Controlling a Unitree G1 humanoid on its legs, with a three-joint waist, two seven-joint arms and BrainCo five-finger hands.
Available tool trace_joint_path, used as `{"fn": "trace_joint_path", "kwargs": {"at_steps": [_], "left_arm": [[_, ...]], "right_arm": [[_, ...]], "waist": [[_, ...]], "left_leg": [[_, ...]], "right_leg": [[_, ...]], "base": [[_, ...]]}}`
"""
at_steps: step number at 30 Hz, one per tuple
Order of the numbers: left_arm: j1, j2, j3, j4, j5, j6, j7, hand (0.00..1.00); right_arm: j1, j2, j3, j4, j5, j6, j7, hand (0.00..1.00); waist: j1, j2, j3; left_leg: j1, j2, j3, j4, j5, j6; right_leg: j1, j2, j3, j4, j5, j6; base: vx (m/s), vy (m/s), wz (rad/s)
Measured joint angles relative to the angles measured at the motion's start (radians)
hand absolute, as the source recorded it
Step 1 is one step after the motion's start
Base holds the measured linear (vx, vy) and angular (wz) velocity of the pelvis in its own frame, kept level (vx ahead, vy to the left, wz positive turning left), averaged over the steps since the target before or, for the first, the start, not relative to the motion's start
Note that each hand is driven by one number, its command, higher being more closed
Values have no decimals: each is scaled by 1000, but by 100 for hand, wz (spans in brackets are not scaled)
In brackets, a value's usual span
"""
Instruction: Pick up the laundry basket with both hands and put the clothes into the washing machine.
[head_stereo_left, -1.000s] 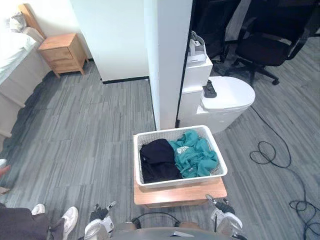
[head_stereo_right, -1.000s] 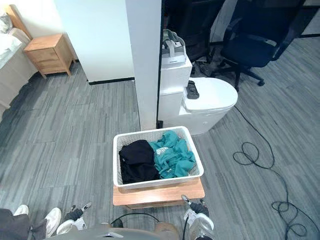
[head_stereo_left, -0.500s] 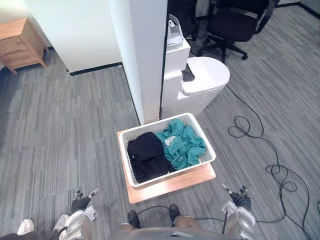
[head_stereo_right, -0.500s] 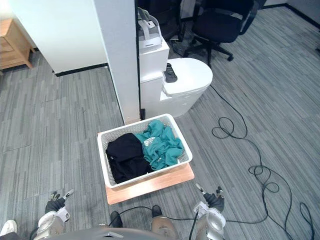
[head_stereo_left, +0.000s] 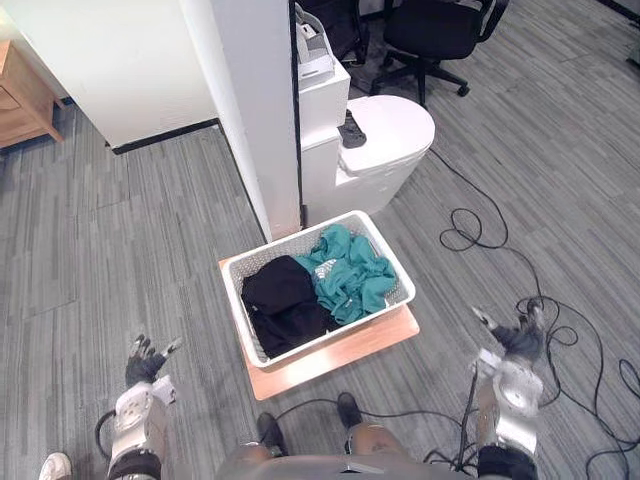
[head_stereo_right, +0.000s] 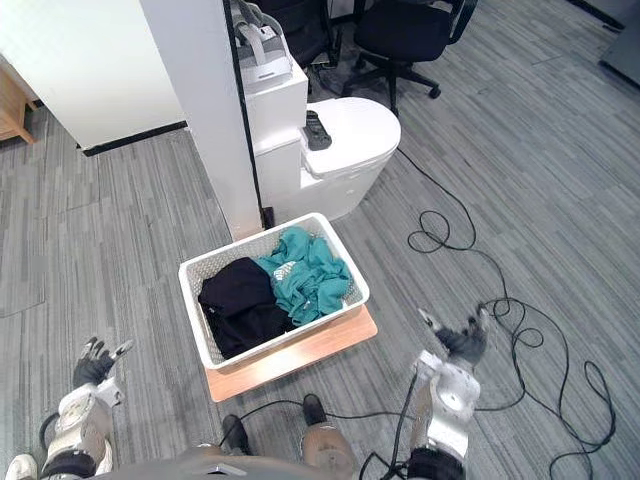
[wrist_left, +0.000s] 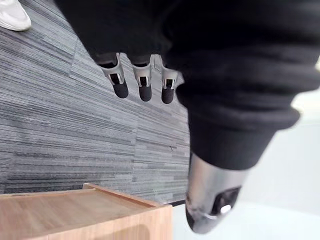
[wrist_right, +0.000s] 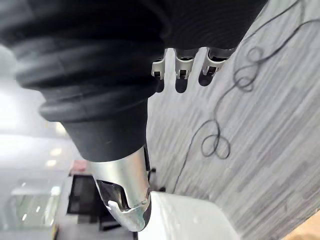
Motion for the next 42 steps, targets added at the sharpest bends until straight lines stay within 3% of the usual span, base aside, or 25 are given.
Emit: {"fn": "trace_joint_path", "kwargs": {"at_steps": [11,18,24,42], "left_arm": [[-134,-13,-259,-5,-12,3,-35,0],[-240,-23,-355,42,-41,4,-28,0],[-316,-46,-367,100,-61,8,-23,0],[-500,-59,-329,177,-256,12,89,0]], "right_arm": [[-244,-157,222,81,-17,9,49,0],[-384,-224,354,225,-53,26,75,0],[-478,-253,377,290,-53,30,75,0],[-628,-277,479,371,-94,49,55,0]], "waist": [[-2,23,50],[-12,60,97],[-12,83,137],[-8,108,181]], "left_leg": [[-45,-3,-40,-18,49,8],[-102,-3,-58,-20,86,19],[-141,2,-59,-21,117,19],[-249,-2,-59,-21,154,20]], "right_leg": [[-37,-6,-32,-8,30,0],[-80,-8,-42,-25,72,1],[-110,-7,-42,-48,110,1],[-210,-14,-41,-70,160,7]], "base": [[-28,-23,11],[-58,-25,6],[-65,-30,1],[6,-20,0]]}}
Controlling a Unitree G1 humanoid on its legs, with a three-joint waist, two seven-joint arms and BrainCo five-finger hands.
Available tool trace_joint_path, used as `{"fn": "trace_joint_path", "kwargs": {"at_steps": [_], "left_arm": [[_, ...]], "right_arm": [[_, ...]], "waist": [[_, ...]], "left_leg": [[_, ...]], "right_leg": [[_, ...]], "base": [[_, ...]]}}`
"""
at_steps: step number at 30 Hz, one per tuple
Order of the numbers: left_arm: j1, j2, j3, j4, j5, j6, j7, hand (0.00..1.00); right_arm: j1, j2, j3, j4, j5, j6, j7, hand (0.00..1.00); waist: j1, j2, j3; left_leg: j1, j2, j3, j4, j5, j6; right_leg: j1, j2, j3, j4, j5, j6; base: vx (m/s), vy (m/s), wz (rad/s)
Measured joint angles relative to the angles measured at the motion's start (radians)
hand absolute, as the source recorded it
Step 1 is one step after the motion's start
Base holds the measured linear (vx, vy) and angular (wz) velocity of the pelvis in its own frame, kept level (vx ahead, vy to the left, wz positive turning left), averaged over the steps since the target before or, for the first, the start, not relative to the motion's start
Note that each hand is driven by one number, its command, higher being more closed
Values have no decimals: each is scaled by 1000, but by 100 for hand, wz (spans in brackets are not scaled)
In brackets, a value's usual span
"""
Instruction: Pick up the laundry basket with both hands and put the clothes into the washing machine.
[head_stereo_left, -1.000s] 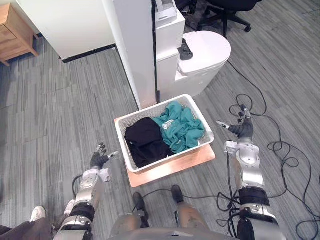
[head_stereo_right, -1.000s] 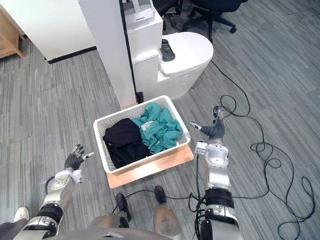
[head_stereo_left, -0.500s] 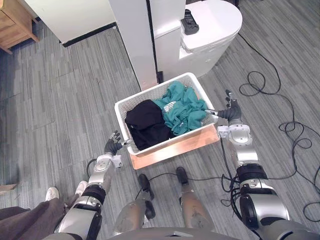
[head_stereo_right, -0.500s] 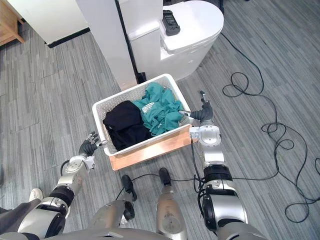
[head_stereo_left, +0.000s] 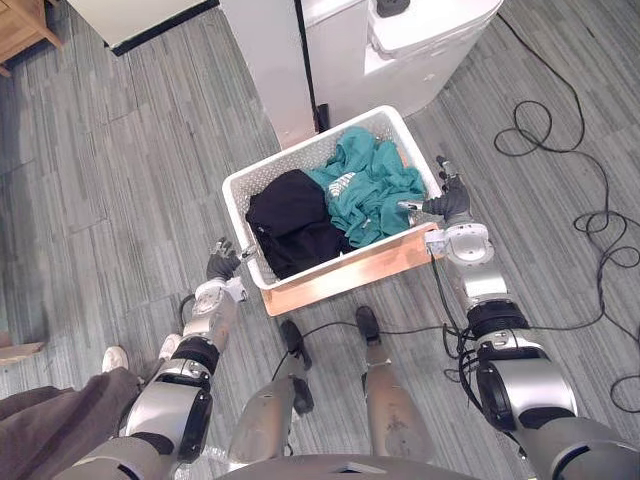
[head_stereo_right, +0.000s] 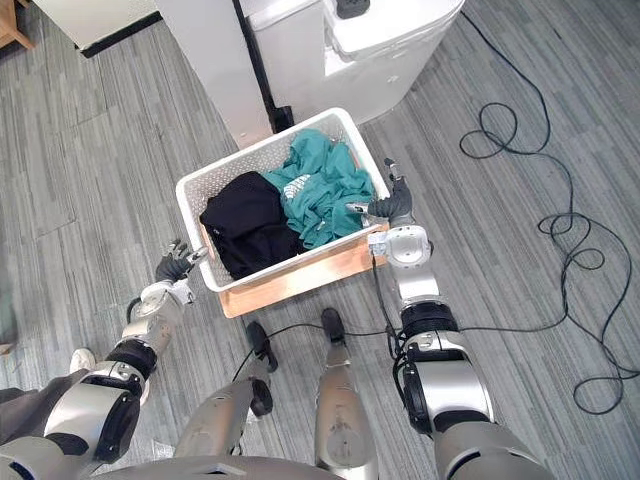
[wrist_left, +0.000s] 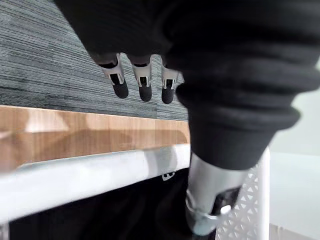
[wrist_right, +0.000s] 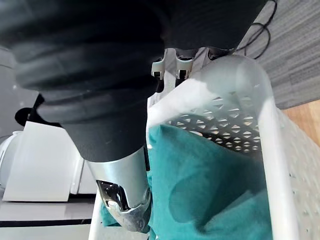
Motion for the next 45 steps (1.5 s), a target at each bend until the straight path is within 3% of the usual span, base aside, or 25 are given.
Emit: {"fn": "trace_joint_path", "kwargs": {"at_steps": [5,12,17,22,23,28,33,36,45], "left_arm": [[-43,-2,2,0,-1,-1,15,0],[-154,-35,-37,0,-1,-5,36,0],[-221,-39,-44,-6,0,-42,43,0],[-294,-57,-45,13,-1,-65,57,0],[-302,-56,-42,19,-1,-69,58,100],[-328,-57,-27,66,-1,-68,71,100],[-322,-57,5,100,2,-60,76,100],[-317,-54,6,114,19,-58,76,100],[-320,-54,3,151,115,-2,75,100]], "right_arm": [[-50,-3,10,45,-1,3,-16,0],[-184,-46,-2,126,-1,6,-34,0],[-321,-92,-16,201,0,10,-55,0],[-406,-115,-48,257,0,-9,-55,0],[-417,-120,-46,255,0,-12,-53,100],[-418,-145,23,256,-1,-14,-11,100],[-412,-172,91,262,-41,-14,21,100],[-397,-172,113,275,-43,-10,22,100],[-337,-161,114,336,-31,-2,21,100]], "waist": [[-2,2,5],[-4,29,74],[-5,47,107],[21,47,107],[25,47,108],[26,44,107],[22,36,103],[24,11,84],[0,2,77]], "left_leg": [[-13,-1,0,0,2,0],[-45,-4,-6,0,12,-8],[-102,-9,-4,0,30,-7],[-151,-16,16,0,32,-17],[-158,-18,26,0,30,-15],[-160,-12,83,0,13,-37],[-150,-11,108,0,14,-37],[-148,-11,109,0,16,-38],[-97,-22,69,0,26,-29]], "right_leg": [[-15,-1,0,3,1,-1],[-55,-2,-6,27,-1,1],[-139,-2,0,85,-7,7],[-229,-2,22,156,-37,15],[-246,-2,30,171,-40,18],[-258,-7,35,182,-41,20],[-260,-10,35,203,-51,29],[-263,-11,30,212,-56,26],[-199,-29,-11,227,-82,25]], "base": [[24,-15,0],[-6,-9,2],[-38,-24,2],[-82,-44,-5],[-78,-48,-10],[-52,-46,0],[-6,-44,-1],[36,-67,3],[62,-51,11]]}}
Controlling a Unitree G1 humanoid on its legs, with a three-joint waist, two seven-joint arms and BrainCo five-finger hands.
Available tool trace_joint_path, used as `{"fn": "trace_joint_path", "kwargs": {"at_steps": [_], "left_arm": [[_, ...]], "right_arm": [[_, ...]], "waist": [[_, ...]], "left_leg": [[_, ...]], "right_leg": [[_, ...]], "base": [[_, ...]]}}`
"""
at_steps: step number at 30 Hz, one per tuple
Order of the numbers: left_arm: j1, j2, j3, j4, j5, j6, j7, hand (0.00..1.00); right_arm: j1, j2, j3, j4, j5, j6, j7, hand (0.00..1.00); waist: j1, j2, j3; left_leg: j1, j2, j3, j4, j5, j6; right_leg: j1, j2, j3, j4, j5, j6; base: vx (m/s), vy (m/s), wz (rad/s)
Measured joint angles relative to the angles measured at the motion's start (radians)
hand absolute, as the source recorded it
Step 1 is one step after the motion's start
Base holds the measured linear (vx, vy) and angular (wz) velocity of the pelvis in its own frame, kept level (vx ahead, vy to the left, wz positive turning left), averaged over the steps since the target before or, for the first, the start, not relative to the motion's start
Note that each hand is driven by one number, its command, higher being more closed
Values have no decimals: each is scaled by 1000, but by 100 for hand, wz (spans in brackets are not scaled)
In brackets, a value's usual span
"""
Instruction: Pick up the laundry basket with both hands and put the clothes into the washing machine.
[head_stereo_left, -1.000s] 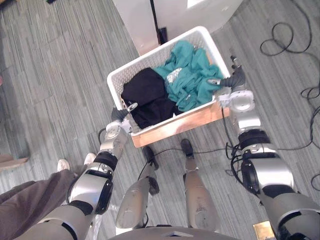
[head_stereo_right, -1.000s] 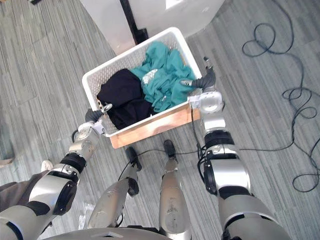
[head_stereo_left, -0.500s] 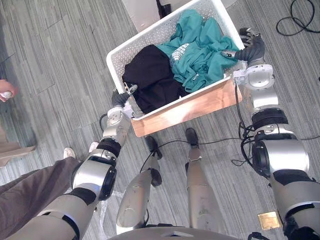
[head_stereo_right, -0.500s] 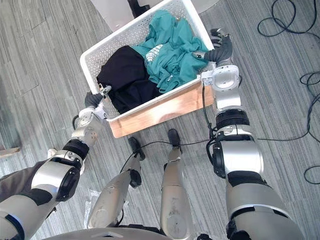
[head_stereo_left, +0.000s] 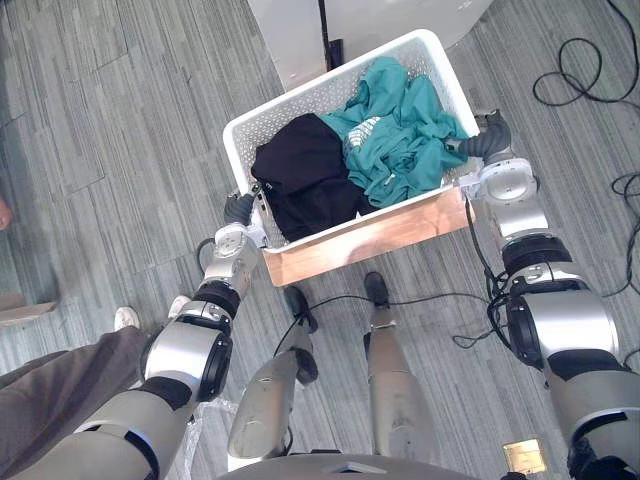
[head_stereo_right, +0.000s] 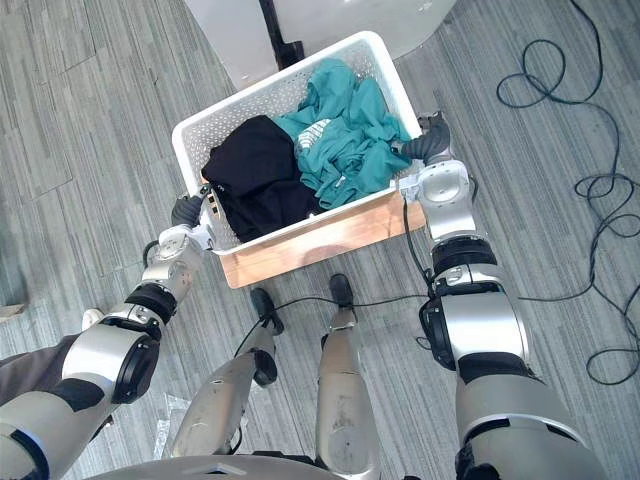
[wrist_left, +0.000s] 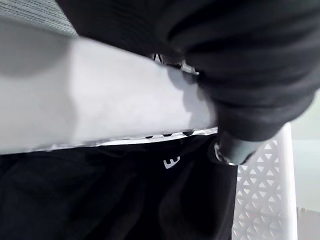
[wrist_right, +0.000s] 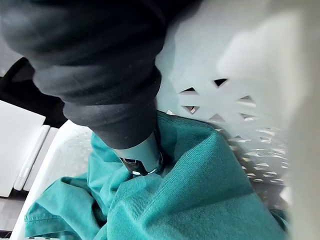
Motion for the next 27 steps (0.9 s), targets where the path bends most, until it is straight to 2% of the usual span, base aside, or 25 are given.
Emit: {"fn": "trace_joint_path", "kwargs": {"at_steps": [7,12,14,17,23,25,27], "left_arm": [[28,33,-38,28,52,60,-10,100],[86,52,-45,27,76,81,-43,100],[124,70,-49,9,85,90,-53,100],[196,90,-58,-41,103,102,-76,100],[426,149,-59,-327,100,102,-117,100],[466,159,-59,-394,100,102,-129,100],[548,176,-59,-490,101,102,-137,100]], "right_arm": [[83,44,-42,34,3,-1,23,100],[133,84,-79,44,66,0,47,100],[177,116,-112,39,114,0,67,100],[269,150,-137,-21,181,7,81,100],[528,228,-188,-347,267,23,95,100],[577,246,-217,-406,269,22,114,100],[645,284,-240,-487,269,19,126,100]], "waist": [[-16,-1,1],[-16,-11,-2],[-17,-26,-11],[-11,-45,-21],[-11,-61,-32],[-10,-73,-41],[-9,-104,-85]], "left_leg": [[53,1,-43,0,3,4],[87,3,-58,0,2,5],[95,5,-68,0,2,6],[117,6,-74,0,-5,6],[165,9,-87,0,-15,20],[175,11,-96,0,-17,22],[184,17,-97,0,-19,22]], "right_leg": [[87,-3,-30,-36,-2,-1],[141,-4,-43,-69,2,4],[161,-3,-52,-81,4,3],[194,-4,-58,-98,5,2],[264,-3,-72,-131,11,-3],[281,-1,-80,-137,11,-3],[296,4,-80,-149,12,-5]], "base": [[55,-57,11],[39,-48,6],[48,-52,9],[68,-48,6],[94,-39,5],[65,-39,9],[84,-49,-1]]}}
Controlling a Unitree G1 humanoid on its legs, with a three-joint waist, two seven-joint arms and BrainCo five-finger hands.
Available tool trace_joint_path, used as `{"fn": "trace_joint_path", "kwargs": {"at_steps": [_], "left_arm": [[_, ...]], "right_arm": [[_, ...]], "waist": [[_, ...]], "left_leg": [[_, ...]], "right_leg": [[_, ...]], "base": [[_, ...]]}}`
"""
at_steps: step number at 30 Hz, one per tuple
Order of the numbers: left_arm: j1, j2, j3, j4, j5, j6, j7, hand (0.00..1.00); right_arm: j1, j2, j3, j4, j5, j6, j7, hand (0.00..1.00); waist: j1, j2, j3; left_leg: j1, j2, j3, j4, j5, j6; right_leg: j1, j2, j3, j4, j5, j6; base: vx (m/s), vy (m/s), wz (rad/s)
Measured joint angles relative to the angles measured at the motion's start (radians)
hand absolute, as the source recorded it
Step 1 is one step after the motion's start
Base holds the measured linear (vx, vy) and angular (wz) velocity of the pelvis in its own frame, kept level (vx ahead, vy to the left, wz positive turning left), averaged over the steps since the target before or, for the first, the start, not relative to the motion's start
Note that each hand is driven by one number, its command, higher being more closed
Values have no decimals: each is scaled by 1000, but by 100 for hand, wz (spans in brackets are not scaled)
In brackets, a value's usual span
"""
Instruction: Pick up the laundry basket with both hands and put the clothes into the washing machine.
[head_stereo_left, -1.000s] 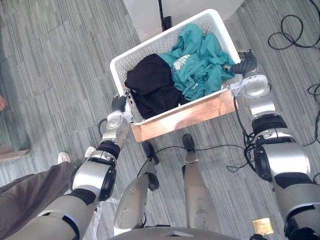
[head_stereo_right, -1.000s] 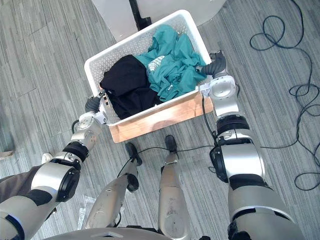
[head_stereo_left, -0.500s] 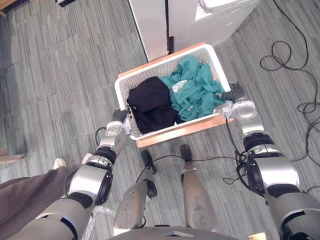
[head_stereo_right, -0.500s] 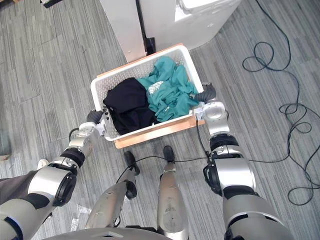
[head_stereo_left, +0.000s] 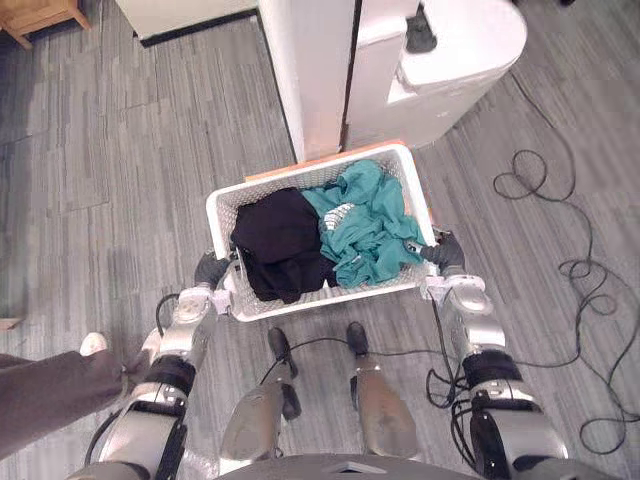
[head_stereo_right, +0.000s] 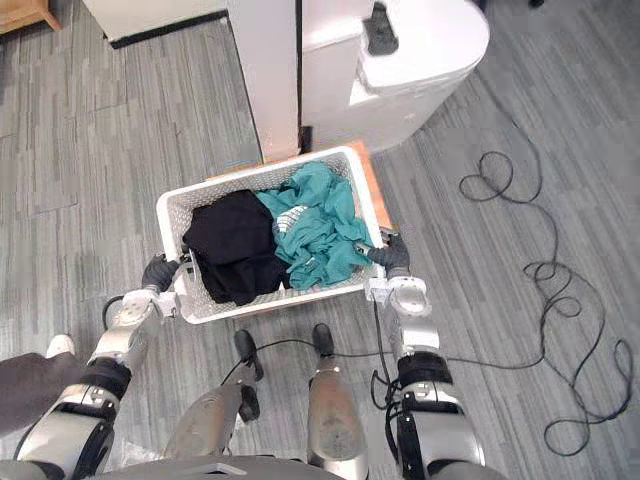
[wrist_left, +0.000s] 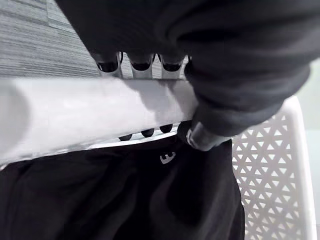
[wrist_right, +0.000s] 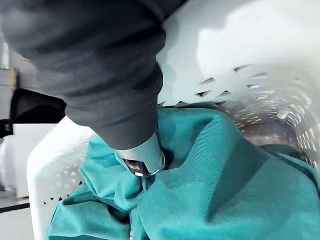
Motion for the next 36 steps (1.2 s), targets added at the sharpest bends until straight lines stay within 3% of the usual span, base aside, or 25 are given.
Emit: {"fn": "trace_joint_path", "kwargs": {"at_steps": [3,11,18,20,24,25,26,27,29,32,33,34,35,36], "left_arm": [[108,2,0,-99,1,-2,-14,100],[261,-5,-17,-165,4,-2,-23,100],[293,-13,-19,-165,32,-1,-23,100],[302,-12,-22,-165,32,-1,-21,100],[305,-1,-37,-164,47,-1,-21,100],[305,-1,-36,-164,52,-1,-21,100],[301,1,-36,-164,53,-1,-21,100],[299,5,-36,-164,53,-1,-21,100],[299,15,-34,-164,52,-1,-21,100],[300,22,-17,-165,40,-1,-21,100],[299,24,-14,-166,38,-2,-21,100],[298,32,-3,-168,30,-4,-20,100],[298,27,9,-168,25,-5,-20,100],[298,24,28,-166,20,-5,-19,100]], "right_arm": [[108,43,-29,-83,0,-12,16,100],[269,81,-32,-139,-25,-29,39,100],[326,125,-62,-139,-42,-39,47,100],[333,133,-63,-139,-43,-40,46,100],[373,153,-71,-139,-42,-42,40,100],[375,155,-71,-139,-42,-41,38,100],[375,161,-68,-143,-42,-41,36,100],[372,159,-61,-146,-42,-42,35,100],[366,157,-48,-151,-43,-41,33,100],[345,147,-19,-177,-55,-37,25,100],[329,147,-17,-176,-70,-35,24,100],[303,140,-5,-174,-78,-30,23,100],[281,135,8,-173,-81,-25,22,100],[261,126,26,-173,-82,-23,21,100]], "waist": [[2,-24,-54],[7,-27,-133],[10,-45,-163],[13,-54,-160],[-7,-64,-154],[-4,-58,-154],[-4,-58,-154],[2,-56,-152],[21,-54,-152],[60,-68,-161],[66,-75,-167],[74,-81,-174],[87,-79,-175],[112,-82,-175]], "left_leg": [[26,5,0,0,-16,-1],[65,9,-4,-1,-27,-2],[82,3,9,0,-29,1],[95,-1,38,0,-36,10],[134,-1,50,0,-47,34],[137,14,53,0,-43,52],[137,31,49,1,-39,56],[133,50,36,1,-33,54],[120,77,25,2,-31,52],[82,97,11,7,-20,12],[62,95,-3,7,-11,-16],[34,100,-15,6,0,-50],[16,113,-29,7,0,-78],[0,135,-34,8,58,-94]], "right_leg": [[33,5,1,-18,-1,0],[88,13,26,-46,-11,10],[108,16,64,-59,-7,22],[99,15,97,-39,-11,48],[70,23,135,95,-12,101],[62,33,139,125,-19,89],[16,39,121,296,-76,31],[-8,22,108,448,-139,23],[4,-14,109,543,-192,28],[47,-72,131,532,-189,49],[70,-82,149,474,-138,76],[92,-93,151,375,-152,114],[101,-92,139,315,-181,113],[112,-85,130,242,-245,116]], "base": [[80,-38,-3],[52,-28,0],[43,-11,-4],[23,15,-35],[9,11,-12],[-42,-14,5],[-76,-33,15],[-76,-44,22],[-91,-122,24],[-94,-188,8],[-127,-287,0],[-148,-368,-19],[-142,-383,-64],[-120,-326,-77]]}}
